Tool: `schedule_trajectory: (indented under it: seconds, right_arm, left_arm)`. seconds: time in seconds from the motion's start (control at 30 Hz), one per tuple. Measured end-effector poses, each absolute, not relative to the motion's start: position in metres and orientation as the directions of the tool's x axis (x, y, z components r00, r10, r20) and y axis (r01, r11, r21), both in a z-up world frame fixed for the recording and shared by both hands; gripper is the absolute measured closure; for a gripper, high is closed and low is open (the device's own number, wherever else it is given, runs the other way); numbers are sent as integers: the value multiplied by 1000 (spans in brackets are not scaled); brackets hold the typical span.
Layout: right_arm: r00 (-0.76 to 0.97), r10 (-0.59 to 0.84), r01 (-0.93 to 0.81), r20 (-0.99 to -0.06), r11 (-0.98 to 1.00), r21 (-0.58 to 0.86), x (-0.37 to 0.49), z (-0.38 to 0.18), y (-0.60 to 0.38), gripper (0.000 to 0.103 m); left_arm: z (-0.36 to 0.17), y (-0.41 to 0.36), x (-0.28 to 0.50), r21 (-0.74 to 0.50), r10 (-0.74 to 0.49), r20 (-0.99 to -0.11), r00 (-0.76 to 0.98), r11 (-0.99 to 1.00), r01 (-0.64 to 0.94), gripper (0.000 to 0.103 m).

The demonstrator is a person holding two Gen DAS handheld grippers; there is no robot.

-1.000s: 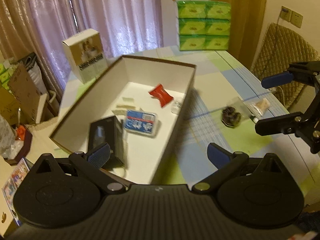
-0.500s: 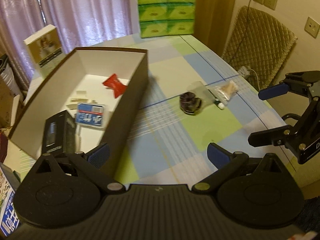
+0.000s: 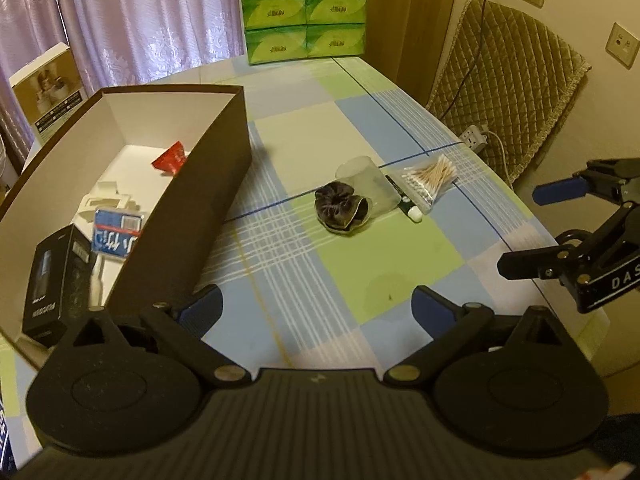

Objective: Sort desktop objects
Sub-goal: 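Move both tools back toward the scrunchie, cup and green tube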

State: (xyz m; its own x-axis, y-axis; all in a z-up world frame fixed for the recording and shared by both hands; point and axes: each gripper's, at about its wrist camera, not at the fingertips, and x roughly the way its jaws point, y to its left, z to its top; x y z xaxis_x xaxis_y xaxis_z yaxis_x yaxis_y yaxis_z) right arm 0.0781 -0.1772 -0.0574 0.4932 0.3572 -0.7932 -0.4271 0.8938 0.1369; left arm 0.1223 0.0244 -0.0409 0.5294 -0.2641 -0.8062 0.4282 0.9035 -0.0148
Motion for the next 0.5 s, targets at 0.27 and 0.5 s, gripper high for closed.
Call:
schedule_trajectory:
  seconds: [0.27, 0.5]
  right_arm:
    - [539, 331, -368, -774, 920, 137, 104, -74, -192, 2]
    - [555, 312, -324, -771, 935, 145, 135, -89, -194, 24]
  left_arm:
    - [-58, -4, 153, 4, -277, -792, 543, 888, 459, 9]
    - [-82, -26, 195, 25, -283, -802, 527, 864, 503, 9]
